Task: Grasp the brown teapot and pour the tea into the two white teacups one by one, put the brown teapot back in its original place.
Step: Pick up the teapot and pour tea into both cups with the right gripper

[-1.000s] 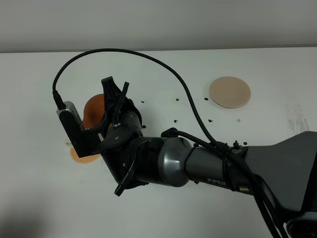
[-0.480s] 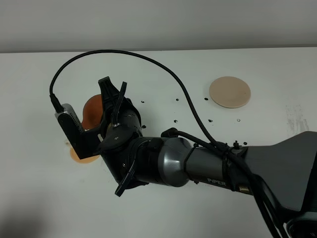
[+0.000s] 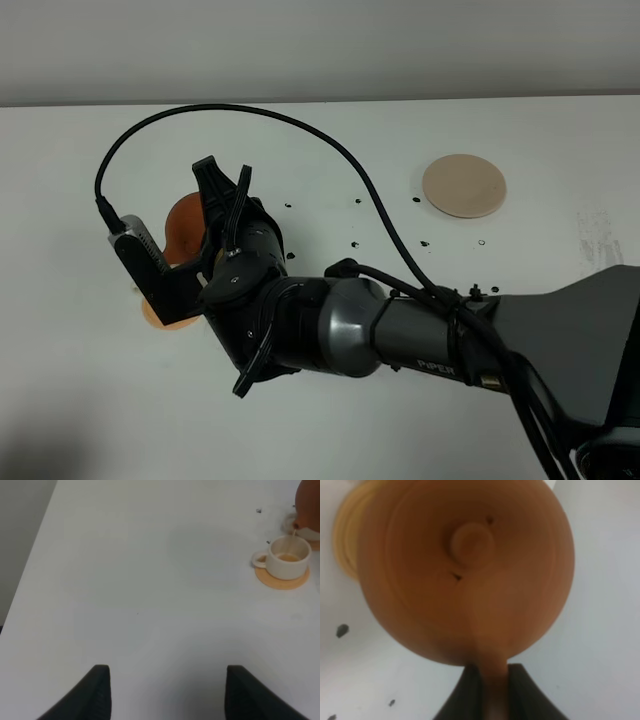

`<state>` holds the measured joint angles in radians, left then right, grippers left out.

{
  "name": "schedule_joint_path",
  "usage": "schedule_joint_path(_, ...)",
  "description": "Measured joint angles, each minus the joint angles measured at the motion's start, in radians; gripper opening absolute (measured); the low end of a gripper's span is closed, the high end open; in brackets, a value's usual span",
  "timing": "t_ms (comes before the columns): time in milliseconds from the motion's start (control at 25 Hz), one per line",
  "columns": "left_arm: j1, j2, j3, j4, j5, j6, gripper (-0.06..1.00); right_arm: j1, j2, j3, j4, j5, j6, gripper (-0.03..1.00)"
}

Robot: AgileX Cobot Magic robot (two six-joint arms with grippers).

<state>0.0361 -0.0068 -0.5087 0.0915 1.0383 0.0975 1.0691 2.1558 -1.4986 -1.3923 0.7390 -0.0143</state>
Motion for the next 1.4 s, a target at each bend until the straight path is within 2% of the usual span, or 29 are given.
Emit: schedule_joint_path(1400,0.000,0.000,0.000,0.000,0.000,0.000,0.50,0.000,0.016,0.000,-0.054,0.002,-0.028,0.09)
